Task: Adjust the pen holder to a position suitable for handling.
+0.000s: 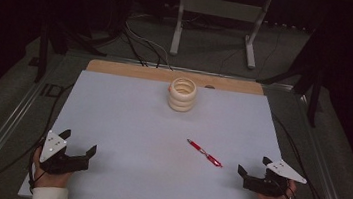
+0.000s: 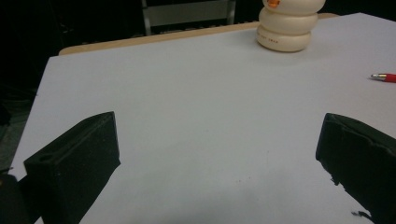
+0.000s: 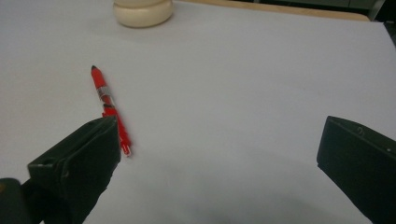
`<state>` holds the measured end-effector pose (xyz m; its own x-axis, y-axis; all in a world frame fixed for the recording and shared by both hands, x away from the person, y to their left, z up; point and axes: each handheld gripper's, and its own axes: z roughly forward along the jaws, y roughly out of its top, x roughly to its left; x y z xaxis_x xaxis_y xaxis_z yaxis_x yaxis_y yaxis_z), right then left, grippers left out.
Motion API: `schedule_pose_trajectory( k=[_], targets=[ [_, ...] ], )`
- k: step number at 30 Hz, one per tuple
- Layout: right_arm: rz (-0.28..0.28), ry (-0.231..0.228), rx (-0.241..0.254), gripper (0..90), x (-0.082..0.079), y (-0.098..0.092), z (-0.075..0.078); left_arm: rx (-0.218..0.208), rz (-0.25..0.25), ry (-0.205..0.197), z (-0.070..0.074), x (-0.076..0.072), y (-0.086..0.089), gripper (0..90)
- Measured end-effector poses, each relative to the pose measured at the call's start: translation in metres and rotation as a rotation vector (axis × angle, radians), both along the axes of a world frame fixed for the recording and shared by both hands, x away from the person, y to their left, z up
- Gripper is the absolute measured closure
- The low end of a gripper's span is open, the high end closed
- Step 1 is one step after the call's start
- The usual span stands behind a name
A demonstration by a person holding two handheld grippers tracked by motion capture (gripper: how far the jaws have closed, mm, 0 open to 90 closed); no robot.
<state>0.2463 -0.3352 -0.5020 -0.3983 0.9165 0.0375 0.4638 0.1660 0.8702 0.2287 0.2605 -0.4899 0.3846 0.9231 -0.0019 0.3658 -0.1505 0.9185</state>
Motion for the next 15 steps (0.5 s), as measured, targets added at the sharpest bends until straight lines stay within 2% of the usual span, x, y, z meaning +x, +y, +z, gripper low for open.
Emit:
schedule_pose_trajectory(
  k=[3,10,15],
  targets=[
    [0.004,-0.002,-0.004,0.0,0.0000,0.0009,-0.0005,0.010,0.007,0.005,-0.0006,0.0002,-0.0002,0.2],
    [0.008,0.000,-0.006,0.0,0.0002,0.0021,-0.0014,-0.002,0.019,0.014,0.0002,0.0014,0.0009,0.2],
    [0.001,0.002,0.001,0.0,-0.0003,0.0027,-0.0019,-0.006,0.015,0.024,0.0068,0.0070,-0.0004,0.2]
  ],
)
